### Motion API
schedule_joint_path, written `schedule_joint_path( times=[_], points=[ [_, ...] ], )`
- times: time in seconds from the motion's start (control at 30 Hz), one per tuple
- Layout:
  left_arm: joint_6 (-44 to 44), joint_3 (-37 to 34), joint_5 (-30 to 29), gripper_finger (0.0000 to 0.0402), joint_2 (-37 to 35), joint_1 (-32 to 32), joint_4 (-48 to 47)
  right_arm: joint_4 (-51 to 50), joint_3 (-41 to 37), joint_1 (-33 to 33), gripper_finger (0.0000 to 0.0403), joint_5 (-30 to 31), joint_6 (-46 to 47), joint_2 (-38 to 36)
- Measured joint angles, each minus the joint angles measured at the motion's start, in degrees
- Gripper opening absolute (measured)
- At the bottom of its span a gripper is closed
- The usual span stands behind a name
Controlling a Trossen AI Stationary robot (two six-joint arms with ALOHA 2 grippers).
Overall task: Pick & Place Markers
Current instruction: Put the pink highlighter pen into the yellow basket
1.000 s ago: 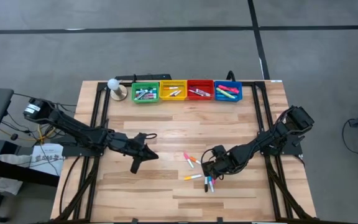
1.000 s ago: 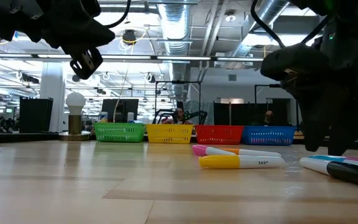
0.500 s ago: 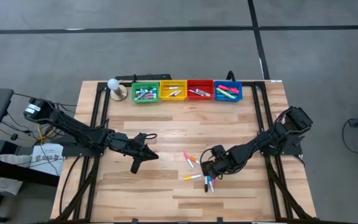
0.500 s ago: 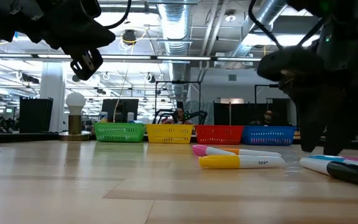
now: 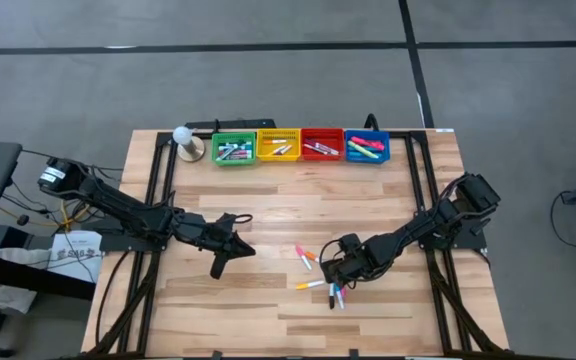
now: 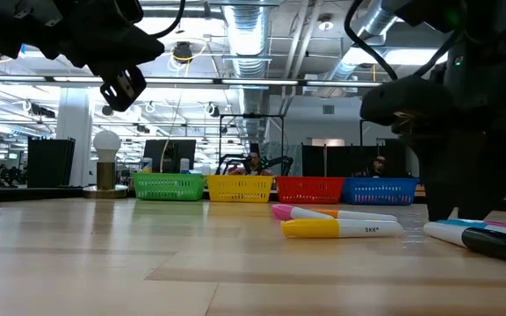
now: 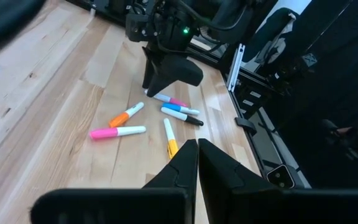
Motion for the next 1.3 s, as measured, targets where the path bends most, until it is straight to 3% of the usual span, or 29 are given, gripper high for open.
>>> schedule_joint_path(
  times=[0.6,1.03,1.3],
  points=[
    [0.0,0.0,0.0,0.0012,0.0,0.0,0.0,-2.1,1.1,0.0,0.0031,-0.6,-0.5,0.2],
    [0.0,0.0,0.0,0.0012,0.0,0.0,0.0,-1.7,1.1,0.0,0.0031,-1.4,-0.7,-0.3],
    [0.0,0.0,-0.1,0.0012,0.0,0.0,0.5,-2.1,1.0,-0.3,0.0024,-2.3,-2.0,-5.3]
  ],
)
